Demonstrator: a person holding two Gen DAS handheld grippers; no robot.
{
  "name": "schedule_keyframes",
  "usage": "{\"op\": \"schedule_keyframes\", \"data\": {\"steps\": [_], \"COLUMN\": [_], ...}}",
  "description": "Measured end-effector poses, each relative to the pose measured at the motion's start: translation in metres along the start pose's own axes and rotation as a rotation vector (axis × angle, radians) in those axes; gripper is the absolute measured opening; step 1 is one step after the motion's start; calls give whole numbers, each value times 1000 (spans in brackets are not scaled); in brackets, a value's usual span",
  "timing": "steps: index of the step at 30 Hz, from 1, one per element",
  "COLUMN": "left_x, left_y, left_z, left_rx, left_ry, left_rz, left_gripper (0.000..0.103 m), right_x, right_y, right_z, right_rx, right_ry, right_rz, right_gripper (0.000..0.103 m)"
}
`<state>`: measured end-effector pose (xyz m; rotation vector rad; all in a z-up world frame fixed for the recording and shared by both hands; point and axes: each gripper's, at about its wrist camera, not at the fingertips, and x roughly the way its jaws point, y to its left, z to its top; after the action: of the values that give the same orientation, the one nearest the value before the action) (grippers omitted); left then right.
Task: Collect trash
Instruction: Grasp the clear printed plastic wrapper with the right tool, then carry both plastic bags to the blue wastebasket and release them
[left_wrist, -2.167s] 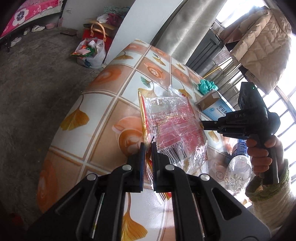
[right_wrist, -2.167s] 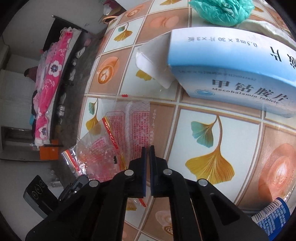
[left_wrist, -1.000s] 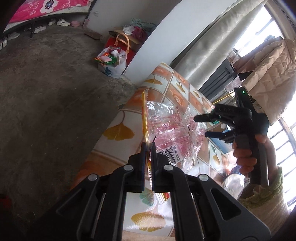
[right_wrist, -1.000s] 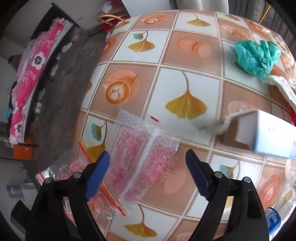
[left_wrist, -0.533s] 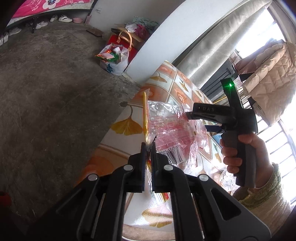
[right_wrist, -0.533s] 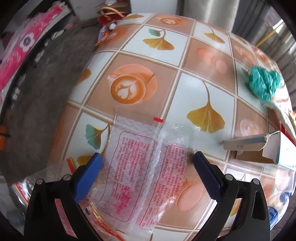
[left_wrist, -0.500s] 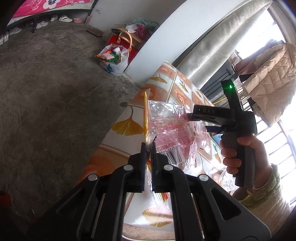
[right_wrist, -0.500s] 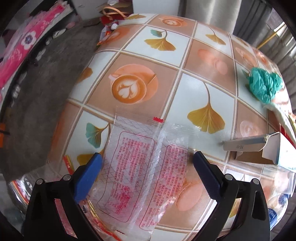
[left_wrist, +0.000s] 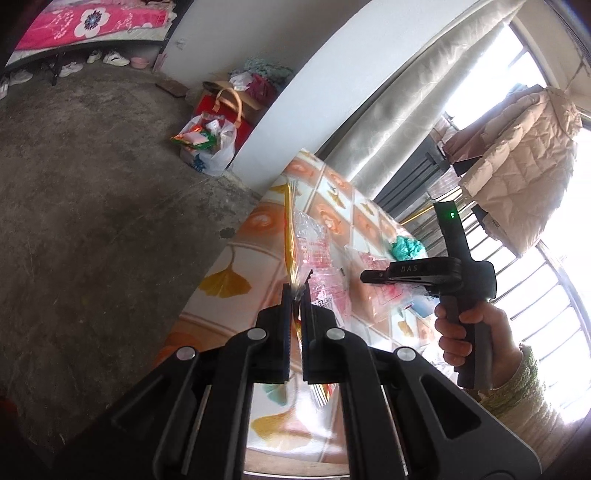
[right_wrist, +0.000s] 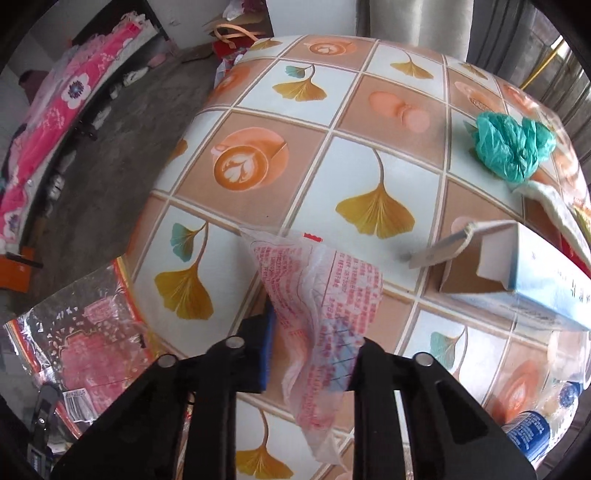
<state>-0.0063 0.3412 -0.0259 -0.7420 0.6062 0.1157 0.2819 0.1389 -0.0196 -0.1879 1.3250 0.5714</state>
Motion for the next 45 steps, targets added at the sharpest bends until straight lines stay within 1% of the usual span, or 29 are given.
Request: {"op": "schedule_keyframes", "data": {"steps": [4, 5, 10, 14, 16, 19, 21, 24, 27, 30, 33, 35, 39, 41, 43, 45], "left_x": [-9, -12, -26, -35, -39, -40, -37, -28, -14, 9, 37, 59, 98, 118, 139, 161], "left_y": [-25, -32, -74, -112, -135, -170, -195, -238, -285, -337, -388, -423, -485, -514, -540, -564], "left_z": [7, 8, 15, 15, 14, 11, 8, -4, -23, -52, -86, -110, -168, -202, -238, -278], "left_rx": [56, 71, 154, 232, 271, 327, 364, 430, 505, 579, 647, 684, 776, 829, 880, 922], "left_ry": [-32, -40, -80, -92, -91, -78, -62, -25, 33, 117, 222, 300, 437, 503, 568, 641], "left_rz": [-24, -30, -76, -119, -148, -217, -263, -341, -423, -501, -579, -620, -668, -681, -690, -690], "left_gripper": [2, 2, 2, 2, 2, 2, 2, 2, 2, 2, 2, 2, 1, 2, 2, 2], "right_x": [-30, -40, -92, -131, -150, -177, -193, -212, -232, -246, -256, -260, -260, -253, -239, -220], "right_y": [-11, -15, -43, -63, -80, -107, -129, -168, -216, -267, -318, -355, -425, -458, -489, -520], "right_z": [-9, -13, -35, -54, -68, -94, -113, -144, -181, -221, -264, -298, -366, -399, -427, -456], "right_rx": [6, 11, 42, 79, 105, 143, 173, 240, 334, 443, 569, 676, 893, 1000, 1098, 1202], "right_ry": [-58, -74, -165, -231, -264, -320, -350, -400, -453, -496, -532, -551, -578, -579, -571, -558], "right_rz": [65, 87, 193, 280, 330, 359, 370, 359, 328, 282, 227, 194, 128, 96, 82, 90], "right_gripper": [14, 9, 9, 9, 9, 9, 9, 9, 9, 9, 9, 9, 9, 9, 10, 10]}}
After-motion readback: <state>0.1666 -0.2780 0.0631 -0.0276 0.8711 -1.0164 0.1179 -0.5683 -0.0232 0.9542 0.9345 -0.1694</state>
